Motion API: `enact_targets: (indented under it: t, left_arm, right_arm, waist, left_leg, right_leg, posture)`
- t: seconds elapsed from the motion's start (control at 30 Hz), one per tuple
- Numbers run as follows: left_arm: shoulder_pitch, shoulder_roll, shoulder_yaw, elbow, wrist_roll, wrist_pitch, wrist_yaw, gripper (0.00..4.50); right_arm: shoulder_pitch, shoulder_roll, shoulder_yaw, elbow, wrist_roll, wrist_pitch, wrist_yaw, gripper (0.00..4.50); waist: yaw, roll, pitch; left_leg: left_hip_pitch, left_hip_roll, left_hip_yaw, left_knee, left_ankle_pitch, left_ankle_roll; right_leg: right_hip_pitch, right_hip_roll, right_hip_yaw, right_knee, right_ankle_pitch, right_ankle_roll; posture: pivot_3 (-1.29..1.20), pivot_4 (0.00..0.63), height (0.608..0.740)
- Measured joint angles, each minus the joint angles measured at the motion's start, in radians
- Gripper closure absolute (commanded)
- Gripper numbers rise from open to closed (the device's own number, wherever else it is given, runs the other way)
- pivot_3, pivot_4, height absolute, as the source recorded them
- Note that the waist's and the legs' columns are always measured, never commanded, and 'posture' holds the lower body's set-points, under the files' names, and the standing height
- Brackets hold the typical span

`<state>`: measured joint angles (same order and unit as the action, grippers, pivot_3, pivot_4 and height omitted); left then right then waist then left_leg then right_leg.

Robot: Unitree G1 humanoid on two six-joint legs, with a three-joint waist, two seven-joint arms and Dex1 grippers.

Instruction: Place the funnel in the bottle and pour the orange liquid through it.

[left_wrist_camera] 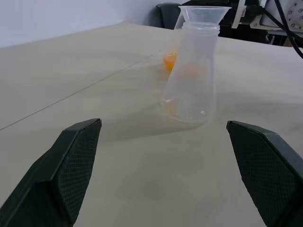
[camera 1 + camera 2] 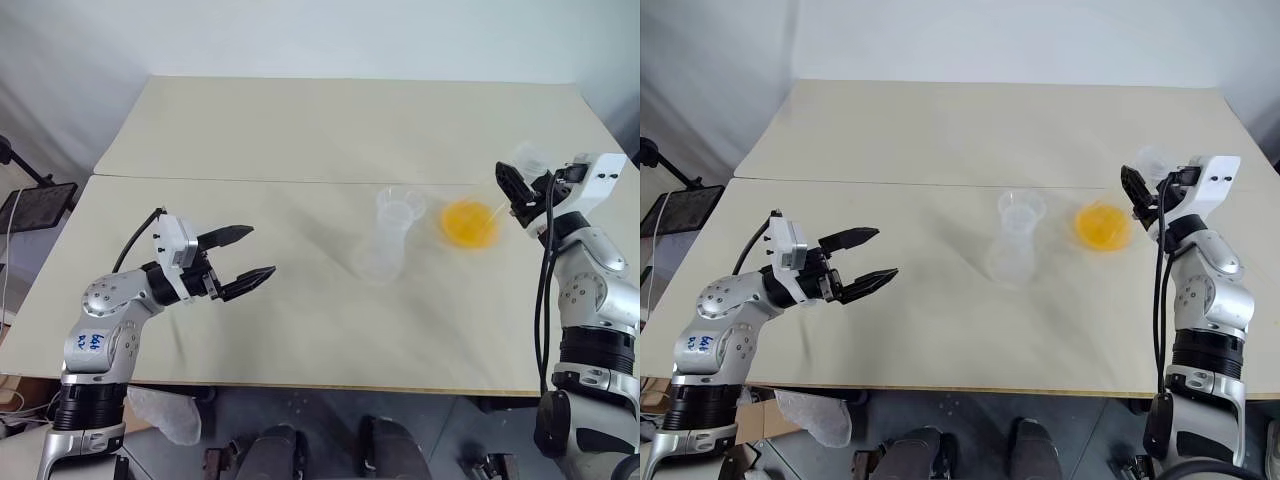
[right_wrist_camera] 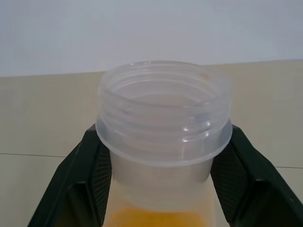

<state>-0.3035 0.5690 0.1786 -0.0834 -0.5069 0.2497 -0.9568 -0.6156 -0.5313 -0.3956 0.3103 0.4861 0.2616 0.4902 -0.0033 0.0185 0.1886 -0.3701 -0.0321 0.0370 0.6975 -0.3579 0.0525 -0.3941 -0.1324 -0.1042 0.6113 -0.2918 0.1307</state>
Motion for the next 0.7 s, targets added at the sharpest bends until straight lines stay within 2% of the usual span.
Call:
enact_targets:
  t: [0.13,0.47,0.53,0.7]
  left_arm:
    - [0.0,0.0,0.0,0.0,0.0,-0.001,0.006,0.0]
    - [-0.001,-0.024,0.003,-0.059,-0.044,0.028,0.039,0.0]
    - [-0.001,-0.032,-0.005,-0.089,-0.058,0.039,0.038,0.0]
    - [0.002,-0.038,-0.024,-0.148,-0.084,0.069,0.035,0.0]
  right_arm:
    - [0.0,0.003,0.034,-0.043,-0.033,-0.023,0.004,2.07]
    - [0.013,-0.06,0.273,-0.384,-0.277,0.05,-0.046,2.07]
    - [0.014,-0.061,0.307,-0.433,-0.337,0.027,-0.065,2.07]
    - [0.086,-0.158,0.392,-0.492,-0.579,-0.144,-0.099,2.07]
  waist:
    - [-0.001,0.0,0.0]
    - [0.003,0.0,0.0]
    - [0.003,0.0,0.0]
    - [0.005,0.0,0.0]
  left_leg:
    - [0.0,0.0,0.0,0.0,0.0,0.0]
    - [-0.001,0.0,-0.001,0.0,0.0,0.0]
    - [-0.001,0.0,-0.001,0.0,0.0,-0.001]
    - [-0.001,-0.001,0.0,0.0,0.0,-0.001]
  right_leg:
    - [0.0,0.0,0.0,0.0,0.0,0.0]
    - [-0.001,-0.001,0.001,-0.001,0.0,0.0]
    - [-0.001,0.0,0.0,-0.001,0.0,0.0]
    - [0.0,0.0,0.0,-0.001,0.0,0.0]
  posture:
    - [0.0,0.15,0.74]
    - [0.0,0.15,0.74]
    - [0.0,0.15,0.74]
    - [0.0,0.15,0.74]
